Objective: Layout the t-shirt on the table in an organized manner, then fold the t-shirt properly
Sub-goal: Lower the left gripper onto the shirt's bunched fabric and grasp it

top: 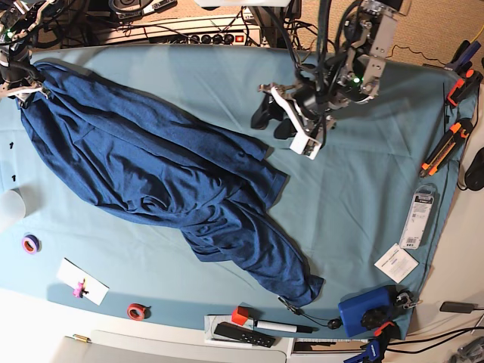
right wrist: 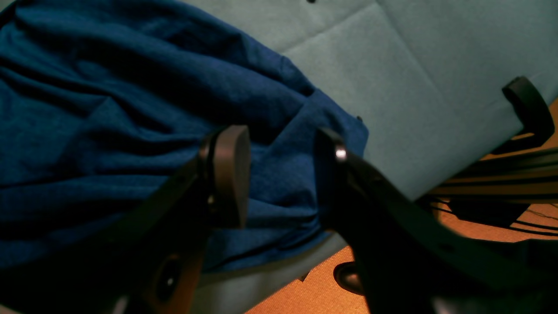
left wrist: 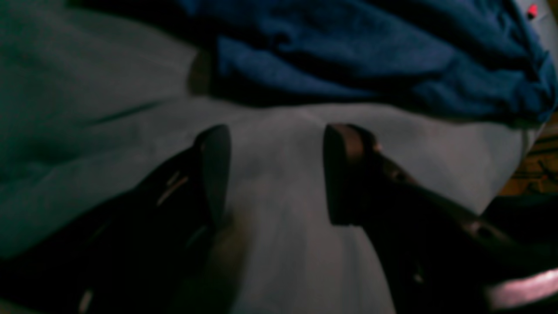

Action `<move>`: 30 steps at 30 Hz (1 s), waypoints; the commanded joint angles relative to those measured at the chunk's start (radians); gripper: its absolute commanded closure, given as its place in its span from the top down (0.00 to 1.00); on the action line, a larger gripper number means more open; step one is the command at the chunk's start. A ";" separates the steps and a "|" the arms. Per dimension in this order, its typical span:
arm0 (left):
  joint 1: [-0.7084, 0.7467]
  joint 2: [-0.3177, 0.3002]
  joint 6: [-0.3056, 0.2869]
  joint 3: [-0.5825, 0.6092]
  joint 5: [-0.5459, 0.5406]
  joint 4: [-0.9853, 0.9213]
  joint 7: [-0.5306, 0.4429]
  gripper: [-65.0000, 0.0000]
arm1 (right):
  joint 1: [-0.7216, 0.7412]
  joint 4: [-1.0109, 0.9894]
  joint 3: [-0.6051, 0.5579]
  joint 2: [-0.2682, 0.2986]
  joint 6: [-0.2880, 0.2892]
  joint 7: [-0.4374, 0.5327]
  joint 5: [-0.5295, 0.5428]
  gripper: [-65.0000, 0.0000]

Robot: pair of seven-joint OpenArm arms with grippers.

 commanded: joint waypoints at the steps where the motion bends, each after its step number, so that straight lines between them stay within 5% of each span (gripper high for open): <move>1: -0.027 0.013 0.008 -0.002 -0.008 0.000 -0.022 0.53 | 0.000 0.019 0.007 0.016 -0.002 0.018 0.003 0.37; 14: -0.190 0.088 0.018 -0.002 0.038 -0.259 -0.003 0.51 | 0.000 0.019 0.007 0.017 -0.002 0.015 0.003 0.37; 24: -0.193 0.094 0.014 -0.002 0.039 -0.264 0.030 0.35 | 0.000 0.019 0.007 0.017 -0.002 0.020 0.004 0.37; 30: -0.193 0.094 0.014 -0.002 0.039 -0.264 0.031 0.13 | 0.000 0.019 0.007 0.016 -0.002 0.019 0.004 0.37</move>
